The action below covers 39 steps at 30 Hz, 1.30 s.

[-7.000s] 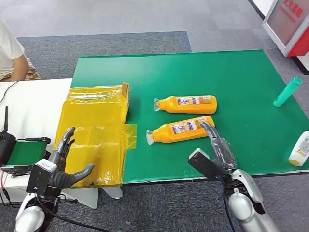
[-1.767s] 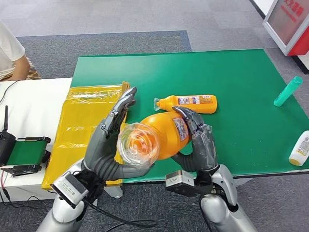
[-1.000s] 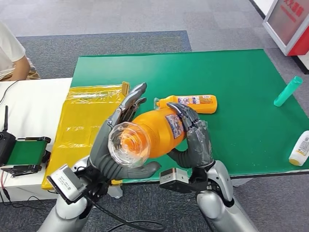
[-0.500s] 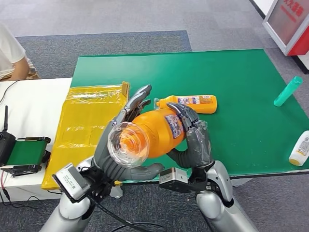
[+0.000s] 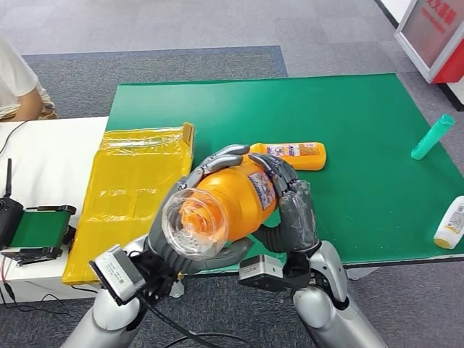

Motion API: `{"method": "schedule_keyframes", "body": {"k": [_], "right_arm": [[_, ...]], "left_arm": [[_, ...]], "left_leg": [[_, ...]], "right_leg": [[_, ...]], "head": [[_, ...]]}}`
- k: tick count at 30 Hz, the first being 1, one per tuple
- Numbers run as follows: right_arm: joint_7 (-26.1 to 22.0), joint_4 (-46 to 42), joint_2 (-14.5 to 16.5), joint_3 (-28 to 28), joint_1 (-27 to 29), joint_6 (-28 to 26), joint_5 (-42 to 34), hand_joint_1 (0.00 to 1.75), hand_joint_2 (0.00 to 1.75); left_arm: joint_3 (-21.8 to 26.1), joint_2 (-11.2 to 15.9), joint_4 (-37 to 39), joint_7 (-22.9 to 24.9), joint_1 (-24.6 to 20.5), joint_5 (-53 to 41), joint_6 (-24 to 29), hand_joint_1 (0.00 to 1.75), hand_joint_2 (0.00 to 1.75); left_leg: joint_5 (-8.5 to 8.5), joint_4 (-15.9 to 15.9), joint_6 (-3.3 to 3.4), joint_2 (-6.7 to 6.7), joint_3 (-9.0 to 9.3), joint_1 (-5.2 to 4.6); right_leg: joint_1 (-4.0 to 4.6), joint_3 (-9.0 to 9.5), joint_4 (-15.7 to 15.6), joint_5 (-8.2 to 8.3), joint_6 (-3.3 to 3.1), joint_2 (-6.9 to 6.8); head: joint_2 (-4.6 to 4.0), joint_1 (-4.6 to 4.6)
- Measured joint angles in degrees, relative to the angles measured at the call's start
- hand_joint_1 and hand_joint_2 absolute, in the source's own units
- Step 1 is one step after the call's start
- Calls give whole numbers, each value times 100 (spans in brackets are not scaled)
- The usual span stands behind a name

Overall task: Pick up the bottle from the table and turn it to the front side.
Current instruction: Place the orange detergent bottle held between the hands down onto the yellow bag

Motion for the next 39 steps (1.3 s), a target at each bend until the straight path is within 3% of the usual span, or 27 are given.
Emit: {"method": "schedule_keyframes", "body": {"k": [15, 19, 39], "right_arm": [[-120, -50, 0, 28, 24, -78, 28, 175, 175], [-123, -51, 0, 40, 20, -84, 22, 0, 175], [-1, -40, 0, -21, 10, -92, -248, 0, 175]], "left_arm": [[-25, 0, 1, -24, -71, -207, 17, 175, 175], [-42, 1, 1, -57, -70, -240, 36, 175, 175], [16, 93, -20, -407, 132, -331, 643, 175, 175]], "left_leg": [[0, 0, 0, 0, 0, 0], [0, 0, 0, 0, 0, 0], [0, 0, 0, 0, -1, 0]], "right_leg": [[0, 1, 0, 0, 0, 0], [0, 0, 0, 0, 0, 0], [0, 0, 0, 0, 0, 0]], "head": [[0, 0], [0, 1], [0, 0]]}}
